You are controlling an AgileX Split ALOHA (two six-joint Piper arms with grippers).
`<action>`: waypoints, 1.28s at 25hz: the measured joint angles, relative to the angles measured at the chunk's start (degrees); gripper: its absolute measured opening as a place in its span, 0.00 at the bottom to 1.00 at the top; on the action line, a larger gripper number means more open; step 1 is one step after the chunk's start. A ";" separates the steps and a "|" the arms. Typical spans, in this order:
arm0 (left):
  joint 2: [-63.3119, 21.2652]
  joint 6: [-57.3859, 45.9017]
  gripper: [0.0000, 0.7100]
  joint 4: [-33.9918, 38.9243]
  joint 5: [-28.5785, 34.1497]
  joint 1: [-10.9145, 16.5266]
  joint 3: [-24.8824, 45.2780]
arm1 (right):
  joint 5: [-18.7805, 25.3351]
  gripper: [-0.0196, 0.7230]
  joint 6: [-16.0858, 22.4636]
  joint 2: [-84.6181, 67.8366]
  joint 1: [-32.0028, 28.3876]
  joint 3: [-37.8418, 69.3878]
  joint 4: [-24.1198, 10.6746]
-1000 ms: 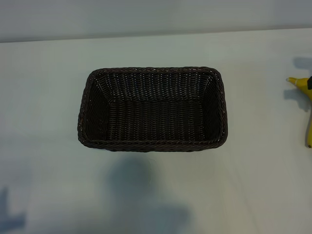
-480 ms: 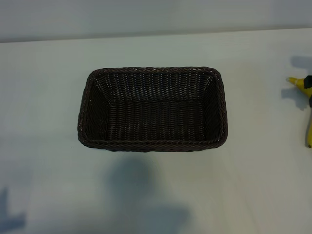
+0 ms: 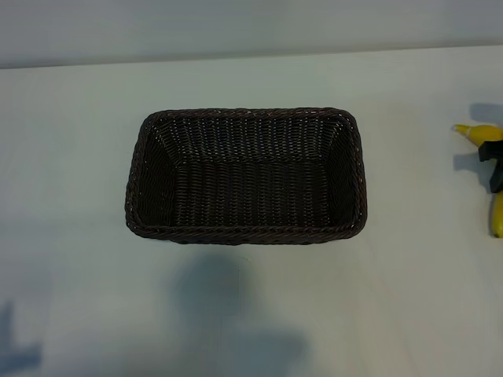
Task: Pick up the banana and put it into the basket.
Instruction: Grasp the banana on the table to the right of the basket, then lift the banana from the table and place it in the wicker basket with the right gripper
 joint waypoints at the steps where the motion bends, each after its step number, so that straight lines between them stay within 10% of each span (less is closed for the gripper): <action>1: 0.00 0.00 0.79 0.00 0.00 0.00 0.00 | 0.00 0.65 0.00 -0.05 0.00 0.00 0.00; 10: 0.00 -0.05 0.79 0.00 0.00 0.00 0.00 | 1.02 0.59 0.00 -5.73 0.00 -0.07 0.10; 22: 0.00 -0.13 0.79 0.00 0.00 0.00 0.00 | 21.18 0.59 0.00 -12.98 0.74 -10.34 1.07; 32: 0.00 -0.13 0.79 0.00 0.00 0.00 0.00 | 21.40 0.59 0.00 -12.98 15.46 -11.95 1.11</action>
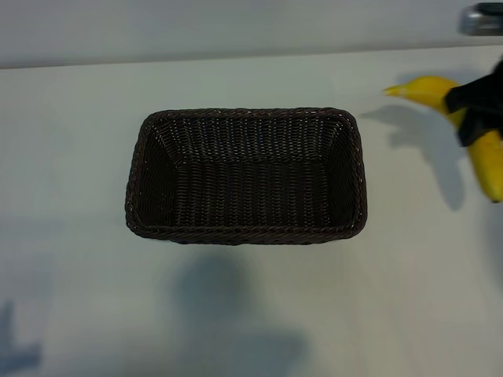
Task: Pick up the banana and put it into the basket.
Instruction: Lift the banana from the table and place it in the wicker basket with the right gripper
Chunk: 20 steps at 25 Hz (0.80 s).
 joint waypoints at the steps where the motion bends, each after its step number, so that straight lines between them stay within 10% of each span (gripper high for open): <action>1: 0.00 0.00 0.79 0.00 0.00 0.00 0.00 | -0.11 0.59 0.00 0.00 1.79 0.00 0.02; 14: 0.00 0.00 0.79 0.00 0.00 0.00 0.00 | -6.84 0.59 -0.67 1.71 19.94 -3.41 -0.02; 20: 0.00 0.00 0.79 0.00 0.00 0.00 0.00 | -5.87 0.59 -7.15 6.45 24.68 -11.95 -1.06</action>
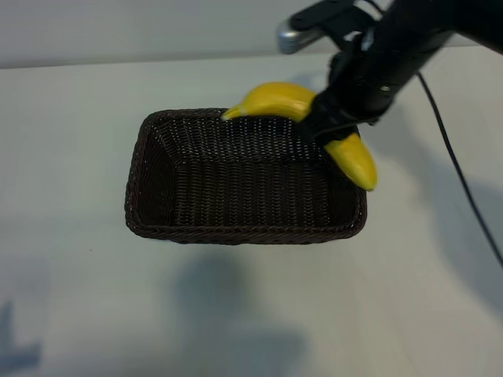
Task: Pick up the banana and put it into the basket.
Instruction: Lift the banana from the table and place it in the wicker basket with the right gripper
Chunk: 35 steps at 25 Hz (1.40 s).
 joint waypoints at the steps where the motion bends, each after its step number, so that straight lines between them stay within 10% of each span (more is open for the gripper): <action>1: 0.00 0.00 0.79 0.00 0.00 0.00 0.00 | 0.21 0.59 -2.00 0.57 0.88 -1.02 0.00; 10: 0.00 0.15 0.79 0.00 0.00 0.00 0.00 | 0.02 0.59 -15.93 5.17 6.53 -4.64 -3.34; 35: 0.00 0.12 0.79 0.00 0.00 0.00 0.00 | -5.19 0.59 -16.65 11.74 6.53 -4.74 -2.45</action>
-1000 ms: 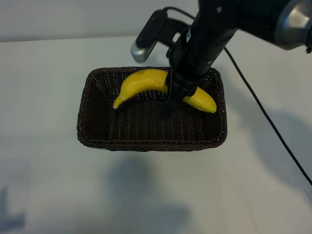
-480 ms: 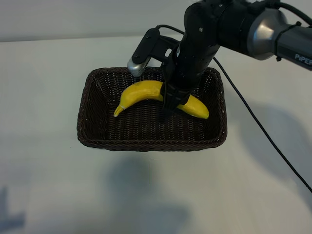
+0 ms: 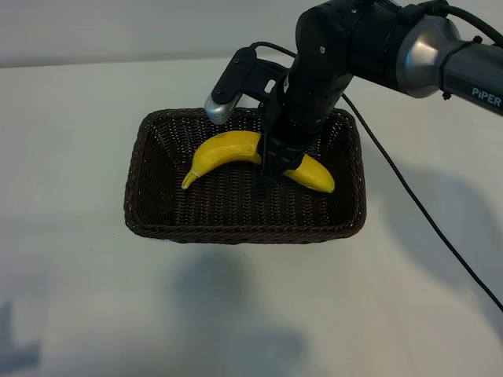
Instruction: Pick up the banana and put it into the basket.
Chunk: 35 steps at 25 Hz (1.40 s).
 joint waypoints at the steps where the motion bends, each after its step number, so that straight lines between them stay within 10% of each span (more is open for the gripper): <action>1: 0.00 0.00 0.79 0.00 0.00 0.00 0.00 | 0.00 0.59 0.00 0.00 0.00 0.00 0.13; 15: 0.00 -0.08 0.79 0.00 0.00 0.00 0.00 | 0.40 0.84 1.93 -2.05 0.00 -0.14 0.37; 24: 0.00 -0.08 0.79 0.00 0.00 0.00 0.00 | 9.49 0.82 12.07 -4.53 -1.05 -5.06 -8.88; 35: 0.00 -0.08 0.79 0.00 0.00 0.00 0.00 | 8.83 0.82 18.84 -4.53 -21.11 -5.49 -6.06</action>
